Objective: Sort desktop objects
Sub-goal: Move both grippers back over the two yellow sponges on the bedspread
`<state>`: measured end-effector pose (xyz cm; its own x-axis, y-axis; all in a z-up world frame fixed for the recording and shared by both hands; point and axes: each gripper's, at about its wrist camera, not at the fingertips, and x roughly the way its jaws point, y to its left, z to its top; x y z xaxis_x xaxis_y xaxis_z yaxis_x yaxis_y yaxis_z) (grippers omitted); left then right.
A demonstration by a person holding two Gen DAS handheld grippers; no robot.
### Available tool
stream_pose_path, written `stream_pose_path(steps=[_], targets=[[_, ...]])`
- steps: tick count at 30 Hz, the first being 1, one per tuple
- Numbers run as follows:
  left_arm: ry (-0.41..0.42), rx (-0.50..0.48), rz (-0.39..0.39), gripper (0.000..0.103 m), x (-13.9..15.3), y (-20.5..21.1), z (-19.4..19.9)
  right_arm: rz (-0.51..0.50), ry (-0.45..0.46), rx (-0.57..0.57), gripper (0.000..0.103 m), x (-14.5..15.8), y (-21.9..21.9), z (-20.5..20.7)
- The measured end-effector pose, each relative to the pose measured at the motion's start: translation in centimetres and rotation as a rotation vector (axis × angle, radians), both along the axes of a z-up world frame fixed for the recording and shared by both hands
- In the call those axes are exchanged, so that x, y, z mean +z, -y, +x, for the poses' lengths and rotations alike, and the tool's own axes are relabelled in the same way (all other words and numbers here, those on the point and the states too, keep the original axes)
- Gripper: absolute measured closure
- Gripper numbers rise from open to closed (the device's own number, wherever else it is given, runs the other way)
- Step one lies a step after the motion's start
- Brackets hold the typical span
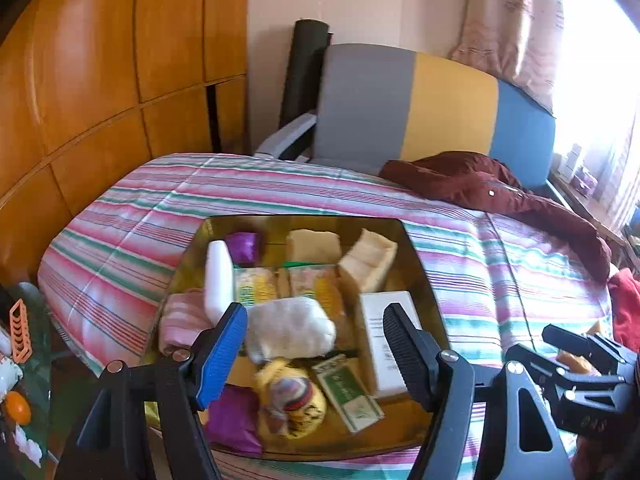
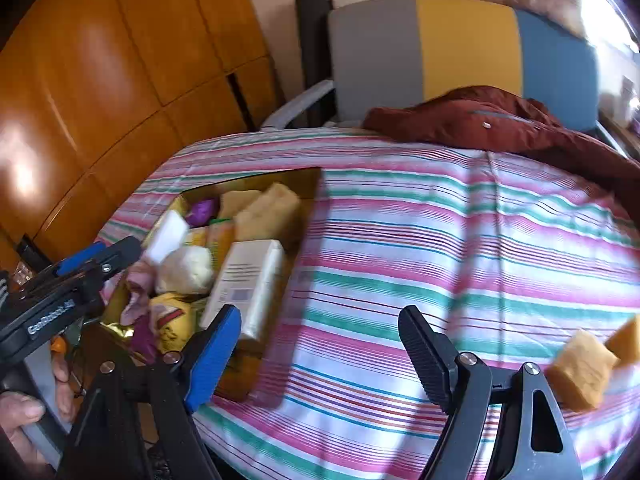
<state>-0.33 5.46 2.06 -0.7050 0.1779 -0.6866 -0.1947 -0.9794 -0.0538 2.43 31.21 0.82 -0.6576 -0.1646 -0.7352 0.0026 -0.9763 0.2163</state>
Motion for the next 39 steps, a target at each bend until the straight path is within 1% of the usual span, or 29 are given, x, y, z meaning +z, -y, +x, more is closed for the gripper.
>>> stream_pose_path(steps=[2, 6, 9, 16, 19, 21, 24, 27, 30, 33, 34, 35, 36, 39], targets=[[0.008, -0.021, 0.001, 0.031, -0.1, -0.8, 0.2, 0.016, 0.012, -0.021, 0.017, -0.2, -1.3, 0.3], [0.03, -0.06, 0.006, 0.031, -0.4, -2.1, 0.5, 0.037, 0.028, -0.055, 0.016, -0.3, -3.7, 1.0], [0.039, -0.099, 0.008, 0.031, -0.5, -3.3, 0.9, 0.058, 0.036, -0.079, 0.013, -0.3, -5.3, 1.4], [0.054, -0.169, 0.011, 0.032, -0.4, -6.3, 1.5, 0.111, 0.047, -0.155, 0.012, 0.2, -10.1, 2.4], [0.064, -0.209, 0.017, 0.032, -0.5, -7.5, 1.7, 0.12, 0.049, -0.217, 0.012, 0.7, -13.1, 3.1], [0.069, -0.244, 0.025, 0.032, -0.6, -8.5, 2.0, 0.121, 0.044, -0.286, 0.011, 1.1, -16.0, 3.8], [0.072, -0.301, 0.029, 0.032, -0.4, -10.2, 2.6, 0.096, 0.036, -0.391, 0.011, 1.4, -20.2, 5.0], [0.086, -0.356, 0.033, 0.032, -0.5, -12.2, 2.9, 0.042, 0.031, -0.518, 0.009, 1.4, -25.1, 6.4], [0.106, -0.407, 0.01, 0.032, -1.0, -14.8, 3.4, -0.037, 0.026, -0.641, 0.009, 0.5, -30.0, 7.5], [0.131, -0.455, -0.015, 0.032, -1.9, -17.4, 4.2, -0.122, 0.009, -0.73, 0.009, -1.1, -32.8, 8.7], [0.141, -0.468, -0.018, 0.032, -2.2, -18.0, 4.4, -0.161, 0.011, -0.755, 0.009, -2.1, -33.5, 9.2], [0.151, -0.483, -0.019, 0.032, -2.5, -18.7, 4.5, -0.19, 0.05, -0.77, 0.009, -3.1, -34.0, 9.3], [0.164, -0.503, -0.021, 0.032, -3.0, -19.7, 4.7, -0.199, 0.082, -0.777, 0.009, -3.6, -34.2, 9.3], [0.208, -0.558, -0.044, 0.032, -4.5, -22.3, 5.2, -0.168, 0.085, -0.739, 0.009, -3.4, -33.8, 8.5]])
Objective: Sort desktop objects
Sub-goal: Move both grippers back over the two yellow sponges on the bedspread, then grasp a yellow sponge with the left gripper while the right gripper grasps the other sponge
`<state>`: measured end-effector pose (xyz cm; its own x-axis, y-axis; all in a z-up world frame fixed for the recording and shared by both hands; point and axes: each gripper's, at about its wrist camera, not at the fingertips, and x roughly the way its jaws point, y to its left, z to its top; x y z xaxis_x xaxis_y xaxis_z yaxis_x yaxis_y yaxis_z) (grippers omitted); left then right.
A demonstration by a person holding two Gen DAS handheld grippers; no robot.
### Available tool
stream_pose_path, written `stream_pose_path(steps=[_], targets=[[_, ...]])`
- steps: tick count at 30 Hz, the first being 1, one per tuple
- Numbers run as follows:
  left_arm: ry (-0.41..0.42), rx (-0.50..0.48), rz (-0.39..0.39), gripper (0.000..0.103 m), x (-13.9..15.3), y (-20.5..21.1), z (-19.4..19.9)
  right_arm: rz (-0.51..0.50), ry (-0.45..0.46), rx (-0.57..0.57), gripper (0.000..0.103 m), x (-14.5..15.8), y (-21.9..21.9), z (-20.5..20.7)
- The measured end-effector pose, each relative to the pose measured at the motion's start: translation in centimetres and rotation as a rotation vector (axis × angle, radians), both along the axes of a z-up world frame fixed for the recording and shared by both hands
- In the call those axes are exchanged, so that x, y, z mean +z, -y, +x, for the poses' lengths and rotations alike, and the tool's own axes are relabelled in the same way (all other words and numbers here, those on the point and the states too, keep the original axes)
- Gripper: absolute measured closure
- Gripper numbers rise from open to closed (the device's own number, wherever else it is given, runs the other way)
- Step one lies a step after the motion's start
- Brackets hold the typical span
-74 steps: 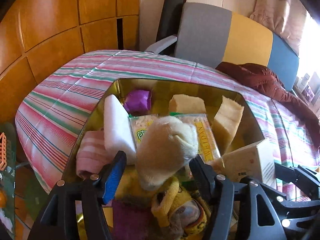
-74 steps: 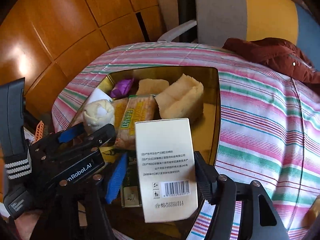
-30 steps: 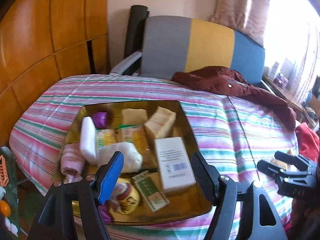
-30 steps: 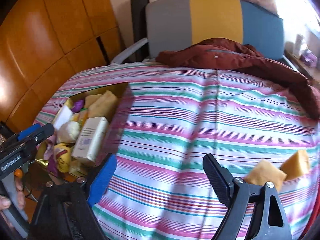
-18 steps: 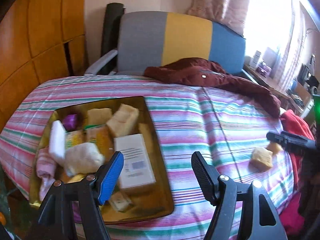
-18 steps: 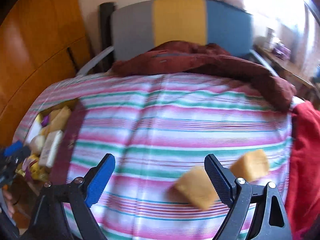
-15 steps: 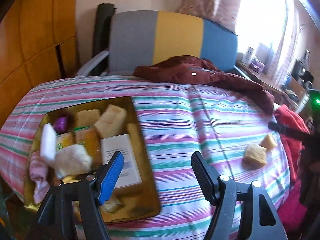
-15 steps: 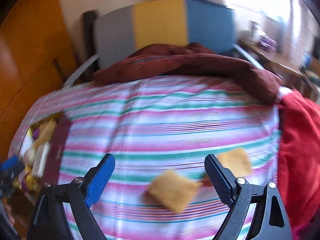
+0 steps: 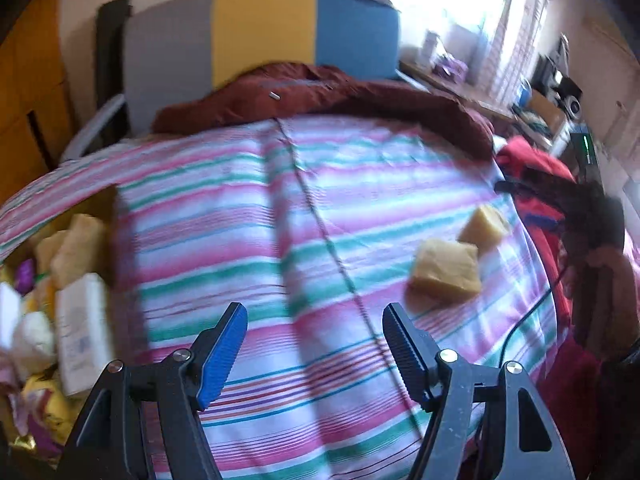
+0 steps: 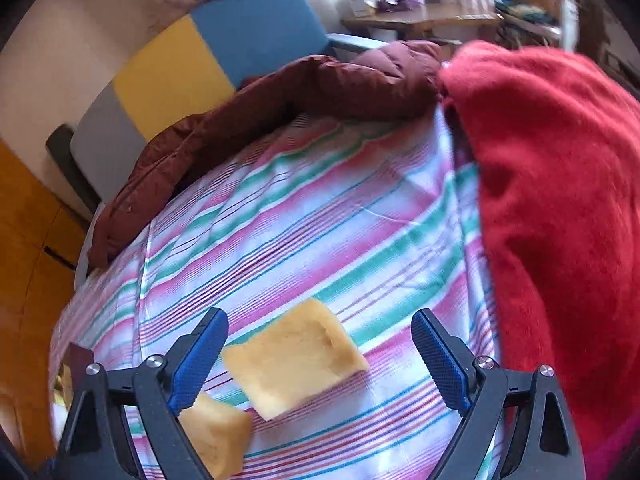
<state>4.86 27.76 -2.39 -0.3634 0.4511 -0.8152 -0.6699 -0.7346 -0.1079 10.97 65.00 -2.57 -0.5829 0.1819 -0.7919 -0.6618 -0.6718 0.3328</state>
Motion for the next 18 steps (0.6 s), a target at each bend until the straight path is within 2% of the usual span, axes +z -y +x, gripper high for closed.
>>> stream_pose_path(steps=[2, 5, 8, 11, 14, 16, 18], targets=[[0.029, -0.032, -0.011, 0.032, -0.8, -1.5, 0.2, 0.004, 0.018, 0.05, 0.009, -0.2, 0.7, -0.7], [0.028, -0.084, -0.023, 0.031, -1.5, -3.4, 0.9, 0.059, 0.092, 0.128, 0.009, -0.7, 2.1, -2.2], [0.016, -0.139, -0.027, 0.031, -1.7, -5.3, 1.3, 0.068, 0.136, 0.16, 0.009, -1.3, 2.4, -3.0], [-0.003, -0.182, -0.028, 0.022, -2.0, -7.2, 1.5, 0.055, 0.15, 0.168, 0.009, -1.8, 2.2, -2.9], [-0.009, -0.213, -0.028, 0.021, -2.3, -8.8, 1.7, 0.044, 0.168, 0.179, 0.01, -2.1, 2.0, -3.1], [-0.013, -0.232, -0.034, 0.021, -2.7, -10.0, 1.8, 0.047, 0.185, 0.183, 0.019, -2.4, 2.1, -3.1], [-0.011, -0.251, -0.042, 0.021, -3.0, -11.2, 1.9, 0.045, 0.186, 0.191, 0.022, -2.6, 2.2, -3.1]])
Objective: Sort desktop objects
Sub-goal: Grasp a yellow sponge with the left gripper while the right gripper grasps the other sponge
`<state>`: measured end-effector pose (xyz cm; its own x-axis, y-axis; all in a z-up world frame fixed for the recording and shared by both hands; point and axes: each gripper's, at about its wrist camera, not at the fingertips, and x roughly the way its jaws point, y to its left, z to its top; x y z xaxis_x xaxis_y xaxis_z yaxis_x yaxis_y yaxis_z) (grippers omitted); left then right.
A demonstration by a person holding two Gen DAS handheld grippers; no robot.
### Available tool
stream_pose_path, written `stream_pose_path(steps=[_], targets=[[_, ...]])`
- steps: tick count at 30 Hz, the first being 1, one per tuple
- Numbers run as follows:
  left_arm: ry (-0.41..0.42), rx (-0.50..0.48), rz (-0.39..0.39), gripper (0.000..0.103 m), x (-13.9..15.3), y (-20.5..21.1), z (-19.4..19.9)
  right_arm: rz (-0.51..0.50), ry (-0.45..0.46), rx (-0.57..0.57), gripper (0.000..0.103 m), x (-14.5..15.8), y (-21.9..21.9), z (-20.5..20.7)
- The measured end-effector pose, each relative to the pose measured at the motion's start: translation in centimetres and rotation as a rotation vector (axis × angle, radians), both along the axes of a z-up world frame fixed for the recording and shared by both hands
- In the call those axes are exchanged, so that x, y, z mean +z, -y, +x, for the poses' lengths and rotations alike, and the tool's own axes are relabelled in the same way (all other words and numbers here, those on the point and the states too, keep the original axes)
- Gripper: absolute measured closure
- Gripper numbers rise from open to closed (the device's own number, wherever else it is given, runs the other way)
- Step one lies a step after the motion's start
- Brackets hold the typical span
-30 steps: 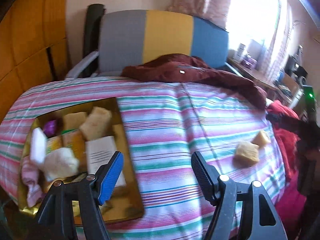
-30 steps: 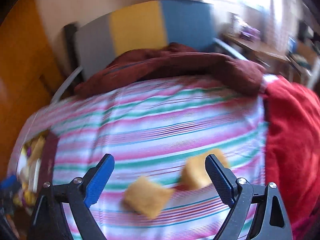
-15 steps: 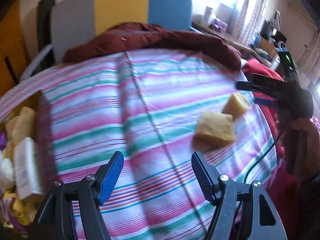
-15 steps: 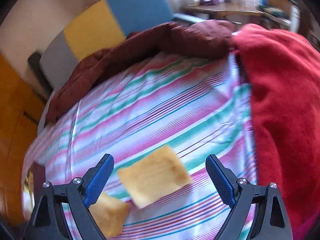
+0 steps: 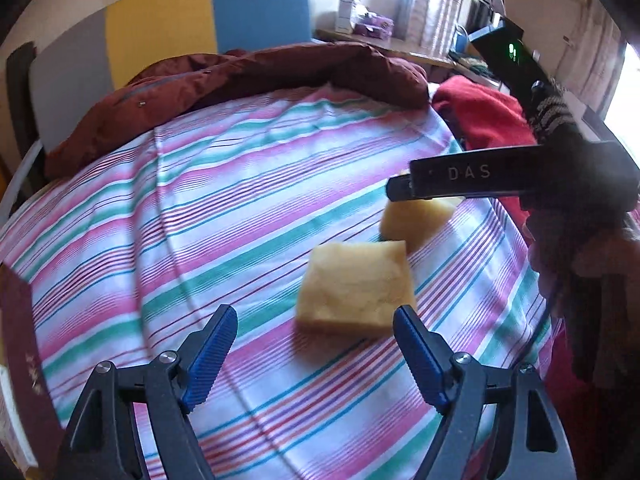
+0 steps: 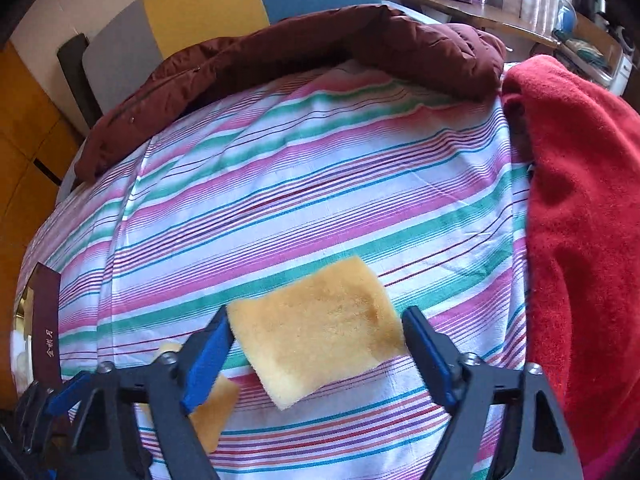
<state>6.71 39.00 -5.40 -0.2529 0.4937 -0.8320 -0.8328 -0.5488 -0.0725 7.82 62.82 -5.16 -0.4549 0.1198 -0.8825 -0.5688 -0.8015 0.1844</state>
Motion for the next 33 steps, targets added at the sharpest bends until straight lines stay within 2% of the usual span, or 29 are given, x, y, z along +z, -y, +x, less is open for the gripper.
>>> stream_pose_path(steps=[2, 8, 10, 15, 18, 23, 26, 30, 33], targets=[[-0.01, -0.013, 0.015, 0.021, -0.1, -0.7, 0.1, 0.019, 0.002, 0.011, 0.024, 0.0, 0.3, -0.1], [-0.024, -0.056, -0.005, 0.019, -1.3, -3.0, 0.4, 0.028, 0.011, 0.016, 0.025, -0.1, 0.6, -0.1], [-0.007, -0.054, -0.018, 0.013, -2.0, -3.4, 0.1, 0.029, 0.012, 0.017, 0.024, -0.2, 0.7, -0.1], [0.052, -0.056, -0.002, 0.012, -3.6, -3.6, -0.3, 0.039, 0.015, 0.023, 0.024, -0.1, 0.7, -0.2], [0.001, -0.05, 0.008, 0.014, -3.8, -3.6, 0.4, 0.046, 0.02, 0.029, 0.024, -0.1, 0.8, -0.3], [-0.033, -0.054, -0.017, 0.014, -4.1, -4.1, 0.9, 0.052, 0.021, 0.032, 0.024, -0.2, 0.9, -0.4], [-0.066, -0.057, -0.04, 0.016, -4.3, -4.3, 1.1, 0.055, 0.026, 0.034, 0.024, -0.3, 0.9, -0.5], [-0.069, -0.026, -0.046, 0.029, -3.9, -4.0, 0.7, 0.049, 0.028, 0.034, 0.024, -0.4, 0.9, -0.6], [-0.069, -0.02, -0.054, 0.029, -3.8, -3.7, 0.6, 0.042, 0.031, 0.028, 0.023, -0.4, 0.8, -0.5]])
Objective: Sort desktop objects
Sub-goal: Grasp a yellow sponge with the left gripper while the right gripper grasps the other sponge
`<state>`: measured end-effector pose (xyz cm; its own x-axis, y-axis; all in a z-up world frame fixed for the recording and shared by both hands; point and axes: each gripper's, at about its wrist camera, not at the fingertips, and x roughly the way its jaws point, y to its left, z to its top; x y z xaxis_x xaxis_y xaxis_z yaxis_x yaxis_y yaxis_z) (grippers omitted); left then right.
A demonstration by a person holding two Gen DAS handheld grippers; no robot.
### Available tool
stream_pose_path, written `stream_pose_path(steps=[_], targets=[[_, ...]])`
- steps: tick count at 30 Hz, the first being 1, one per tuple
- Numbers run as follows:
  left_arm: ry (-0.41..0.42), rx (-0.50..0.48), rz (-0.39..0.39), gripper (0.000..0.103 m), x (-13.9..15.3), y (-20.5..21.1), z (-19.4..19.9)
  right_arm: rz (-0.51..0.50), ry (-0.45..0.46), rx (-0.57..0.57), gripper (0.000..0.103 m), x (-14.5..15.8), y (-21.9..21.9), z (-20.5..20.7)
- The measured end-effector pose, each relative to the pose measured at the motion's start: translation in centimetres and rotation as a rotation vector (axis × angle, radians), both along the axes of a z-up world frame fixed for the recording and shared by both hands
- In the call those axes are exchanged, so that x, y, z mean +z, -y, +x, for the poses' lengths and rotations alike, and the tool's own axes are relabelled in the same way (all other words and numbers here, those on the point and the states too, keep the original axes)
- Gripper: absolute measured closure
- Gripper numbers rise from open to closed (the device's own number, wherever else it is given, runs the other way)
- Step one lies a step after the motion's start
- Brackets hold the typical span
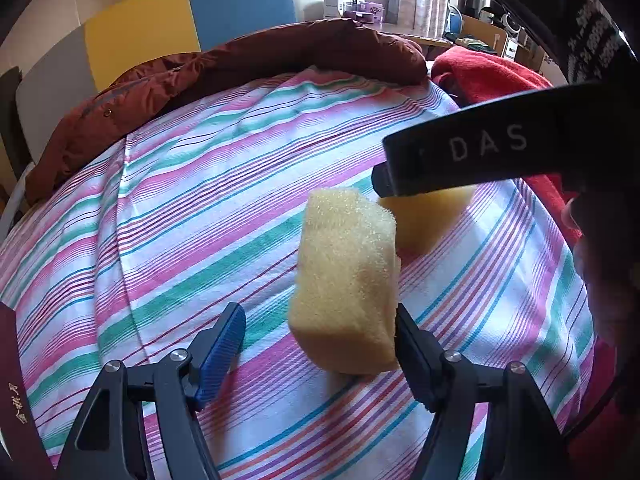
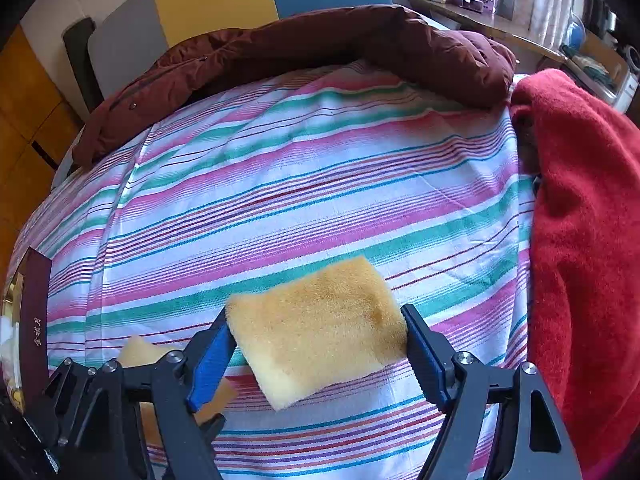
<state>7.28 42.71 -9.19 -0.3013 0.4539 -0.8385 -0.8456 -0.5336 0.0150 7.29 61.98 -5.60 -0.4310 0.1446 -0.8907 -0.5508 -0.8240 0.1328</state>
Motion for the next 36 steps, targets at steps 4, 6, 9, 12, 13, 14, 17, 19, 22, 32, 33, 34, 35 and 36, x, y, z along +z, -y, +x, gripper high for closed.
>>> stream_pose_path(steps=[4, 6, 9, 12, 13, 14, 17, 19, 22, 32, 33, 34, 35, 36], targets=[[0.011, 0.015, 0.008, 0.029, 0.7, 0.5, -0.2, -0.02, 0.0, -0.009, 0.021, -0.2, -0.3, 0.0], [0.018, 0.019, 0.042, 0.029, 1.3, 1.2, -0.4, -0.024, -0.002, -0.013, 0.021, -0.2, -0.3, 0.0], [0.068, 0.031, 0.078, 0.029, 1.7, 2.2, -1.3, -0.035, -0.008, -0.02, 0.02, -0.3, -0.5, 0.0], [0.095, 0.047, 0.106, 0.029, 2.1, 2.9, -2.1, -0.034, -0.01, -0.019, 0.02, -0.2, -0.5, 0.0], [0.095, 0.046, 0.109, 0.029, 2.3, 3.0, -1.9, -0.032, -0.008, -0.017, 0.02, -0.2, -0.5, -0.1], [0.093, 0.041, 0.115, 0.029, 2.4, 3.0, -1.8, -0.03, -0.006, -0.014, 0.02, -0.3, -0.4, -0.1], [0.076, 0.014, 0.117, 0.029, 2.5, 2.7, -1.7, -0.021, -0.003, -0.006, 0.022, -0.2, -0.3, -0.2], [0.082, 0.003, 0.091, 0.029, 2.2, 2.3, -1.6, -0.016, -0.002, -0.002, 0.023, -0.2, -0.2, -0.2], [0.044, -0.014, 0.089, 0.029, 2.6, 1.8, -1.7, -0.014, -0.003, -0.002, 0.023, -0.2, -0.2, -0.2], [-0.018, -0.1, -0.015, 0.022, 1.9, -1.1, -2.4, -0.047, -0.017, -0.029, 0.022, -0.2, -0.7, -0.1], [-0.01, -0.087, -0.017, 0.024, 1.7, -1.1, -2.6, -0.044, -0.016, -0.026, 0.022, -0.2, -0.7, -0.1], [0.009, -0.073, -0.004, 0.026, 1.6, -1.0, -3.0, -0.037, -0.011, -0.02, 0.022, -0.3, -0.6, -0.2], [0.034, -0.054, 0.023, 0.029, 1.5, -0.6, -3.3, -0.033, -0.01, -0.017, 0.023, -0.3, -0.6, -0.3], [0.056, -0.038, 0.039, 0.032, 1.3, -0.2, -3.6, -0.027, -0.009, -0.011, 0.024, -0.3, -0.5, -0.3]])
